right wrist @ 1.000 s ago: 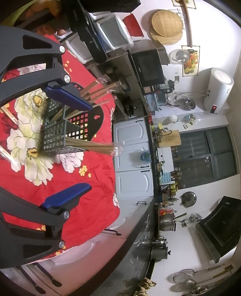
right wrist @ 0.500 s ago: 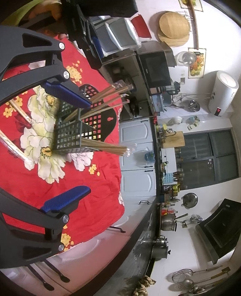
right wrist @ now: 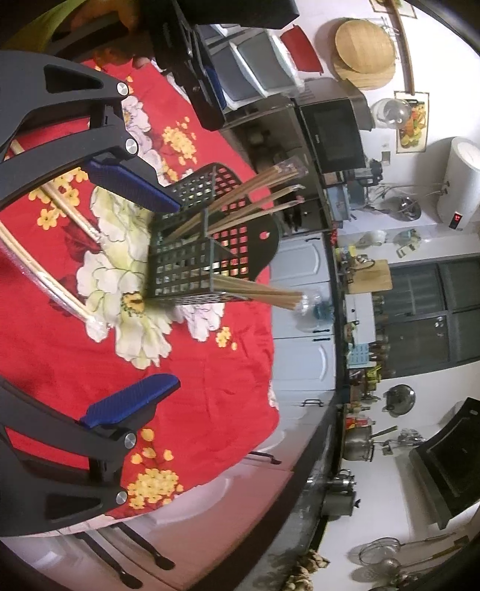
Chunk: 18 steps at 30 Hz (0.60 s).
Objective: Organize utensils
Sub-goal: 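Withdraw both tools from the caddy back toward the loose chopsticks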
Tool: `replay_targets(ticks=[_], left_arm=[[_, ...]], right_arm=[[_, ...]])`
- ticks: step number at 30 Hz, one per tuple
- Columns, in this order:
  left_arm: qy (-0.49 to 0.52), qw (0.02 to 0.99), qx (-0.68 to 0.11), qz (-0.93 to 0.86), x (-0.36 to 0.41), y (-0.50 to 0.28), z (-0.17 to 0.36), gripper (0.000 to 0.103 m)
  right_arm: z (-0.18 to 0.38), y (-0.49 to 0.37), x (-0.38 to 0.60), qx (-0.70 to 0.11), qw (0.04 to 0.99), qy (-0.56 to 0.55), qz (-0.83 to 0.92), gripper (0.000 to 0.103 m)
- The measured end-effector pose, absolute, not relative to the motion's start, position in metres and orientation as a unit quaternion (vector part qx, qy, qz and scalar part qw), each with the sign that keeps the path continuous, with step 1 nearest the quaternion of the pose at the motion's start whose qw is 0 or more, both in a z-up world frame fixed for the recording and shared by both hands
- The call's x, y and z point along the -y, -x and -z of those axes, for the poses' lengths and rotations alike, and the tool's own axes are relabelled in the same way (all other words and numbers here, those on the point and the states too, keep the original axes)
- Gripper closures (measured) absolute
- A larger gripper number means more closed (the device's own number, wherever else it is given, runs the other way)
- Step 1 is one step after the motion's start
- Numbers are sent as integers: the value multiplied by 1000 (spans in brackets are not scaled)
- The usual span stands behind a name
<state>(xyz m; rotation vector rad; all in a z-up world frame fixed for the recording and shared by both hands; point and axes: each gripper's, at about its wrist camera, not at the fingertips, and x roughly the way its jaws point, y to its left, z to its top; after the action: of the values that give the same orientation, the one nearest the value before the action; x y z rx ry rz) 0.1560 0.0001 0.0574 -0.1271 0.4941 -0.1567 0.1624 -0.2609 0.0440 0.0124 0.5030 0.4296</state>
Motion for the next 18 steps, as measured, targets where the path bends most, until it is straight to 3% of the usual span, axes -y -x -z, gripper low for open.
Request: replay_targets(ticks=[18], left_arm=[[52,950,-297,76,6,-171,-23,10]], right_arm=[[0,-175,275,-307,934,-2,-181,17]])
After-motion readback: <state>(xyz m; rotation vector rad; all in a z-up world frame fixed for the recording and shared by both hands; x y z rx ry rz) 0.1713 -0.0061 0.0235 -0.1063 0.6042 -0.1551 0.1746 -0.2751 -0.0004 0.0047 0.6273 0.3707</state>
